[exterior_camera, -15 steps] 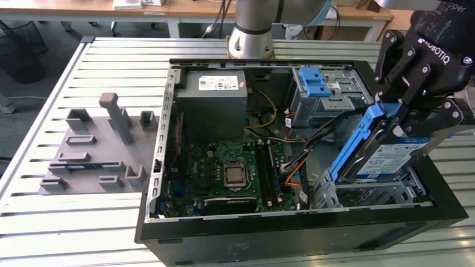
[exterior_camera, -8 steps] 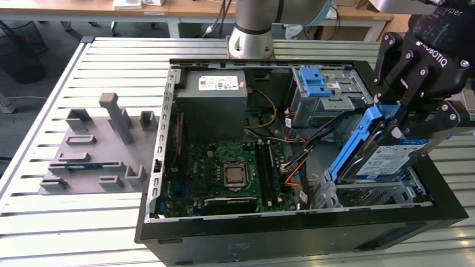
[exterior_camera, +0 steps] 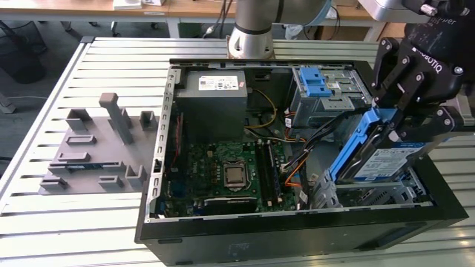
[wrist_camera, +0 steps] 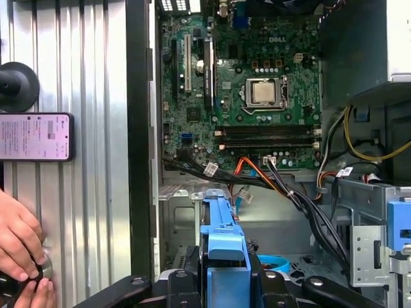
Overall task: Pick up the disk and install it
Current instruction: 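Insert the disk into the insertion slot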
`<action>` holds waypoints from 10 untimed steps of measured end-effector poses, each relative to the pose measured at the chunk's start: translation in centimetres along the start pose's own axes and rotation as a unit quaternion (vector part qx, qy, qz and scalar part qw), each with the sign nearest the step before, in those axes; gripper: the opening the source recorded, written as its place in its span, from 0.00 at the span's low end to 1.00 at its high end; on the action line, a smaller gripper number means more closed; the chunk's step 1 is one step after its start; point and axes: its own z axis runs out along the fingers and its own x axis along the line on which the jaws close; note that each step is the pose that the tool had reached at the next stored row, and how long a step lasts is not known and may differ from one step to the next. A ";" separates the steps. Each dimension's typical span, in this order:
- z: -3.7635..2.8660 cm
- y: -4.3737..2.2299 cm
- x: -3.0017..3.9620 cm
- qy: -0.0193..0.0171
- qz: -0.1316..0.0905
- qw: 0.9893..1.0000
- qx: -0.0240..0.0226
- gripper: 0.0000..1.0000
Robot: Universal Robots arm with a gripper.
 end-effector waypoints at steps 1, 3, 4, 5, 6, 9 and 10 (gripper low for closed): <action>0.10 0.00 0.00 0.000 0.000 1.000 0.000 0.36; 0.33 0.00 -0.01 0.000 0.000 1.000 0.000 0.36; 0.44 0.00 -0.01 0.000 0.000 1.000 0.000 0.36; 0.55 -0.01 -0.01 0.000 0.000 1.000 0.000 0.36; 0.65 0.00 -0.01 0.000 0.000 1.000 0.000 0.36; 0.98 -0.01 -0.02 0.000 0.000 1.000 0.000 0.36; 1.10 -0.01 -0.02 0.000 0.000 1.000 0.000 0.36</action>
